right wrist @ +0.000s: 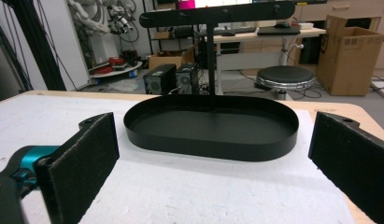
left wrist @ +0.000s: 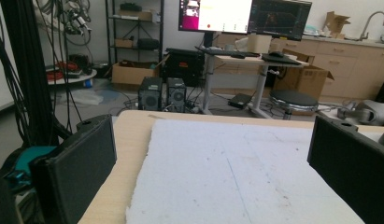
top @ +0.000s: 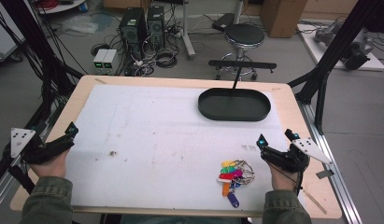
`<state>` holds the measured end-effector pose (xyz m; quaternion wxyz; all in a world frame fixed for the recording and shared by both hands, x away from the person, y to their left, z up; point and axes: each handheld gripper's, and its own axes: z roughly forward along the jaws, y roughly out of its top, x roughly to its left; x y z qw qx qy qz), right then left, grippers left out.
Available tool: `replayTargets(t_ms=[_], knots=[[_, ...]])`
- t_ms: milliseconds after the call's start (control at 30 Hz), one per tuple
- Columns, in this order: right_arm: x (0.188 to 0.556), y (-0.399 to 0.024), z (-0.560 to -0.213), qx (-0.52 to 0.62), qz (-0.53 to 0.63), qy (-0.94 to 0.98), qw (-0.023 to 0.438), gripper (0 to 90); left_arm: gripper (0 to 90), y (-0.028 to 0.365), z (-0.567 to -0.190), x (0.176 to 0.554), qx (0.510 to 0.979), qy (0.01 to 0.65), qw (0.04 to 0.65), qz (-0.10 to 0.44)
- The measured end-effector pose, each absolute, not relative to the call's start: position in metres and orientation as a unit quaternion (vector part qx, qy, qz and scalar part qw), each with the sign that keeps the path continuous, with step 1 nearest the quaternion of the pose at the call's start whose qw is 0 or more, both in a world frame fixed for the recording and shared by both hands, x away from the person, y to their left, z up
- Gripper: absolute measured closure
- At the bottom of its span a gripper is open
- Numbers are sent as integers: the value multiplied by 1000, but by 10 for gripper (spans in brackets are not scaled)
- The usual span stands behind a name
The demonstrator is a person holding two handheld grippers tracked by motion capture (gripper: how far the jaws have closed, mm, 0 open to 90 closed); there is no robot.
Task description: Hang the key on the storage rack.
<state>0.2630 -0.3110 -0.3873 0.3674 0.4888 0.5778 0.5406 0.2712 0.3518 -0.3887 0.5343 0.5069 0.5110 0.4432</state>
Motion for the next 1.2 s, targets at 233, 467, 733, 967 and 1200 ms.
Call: replayTargets(t_ms=[233, 467, 733, 967, 1200], knots=[[263, -312, -387, 491, 540, 576, 368, 6, 17, 350, -389, 272, 516, 513, 533, 432], [264, -312, -389, 491, 538, 582, 361, 6, 17, 350, -390, 274, 521, 512, 536, 424], [265, -312, -389, 491, 538, 583, 360, 6, 17, 347, -390, 276, 537, 501, 530, 424], [266, -308, -387, 484, 530, 600, 352, 6, 17, 347, -390, 276, 542, 498, 531, 420], [269, -302, -385, 474, 522, 624, 337, 6, 17, 346, -390, 276, 544, 496, 532, 418]])
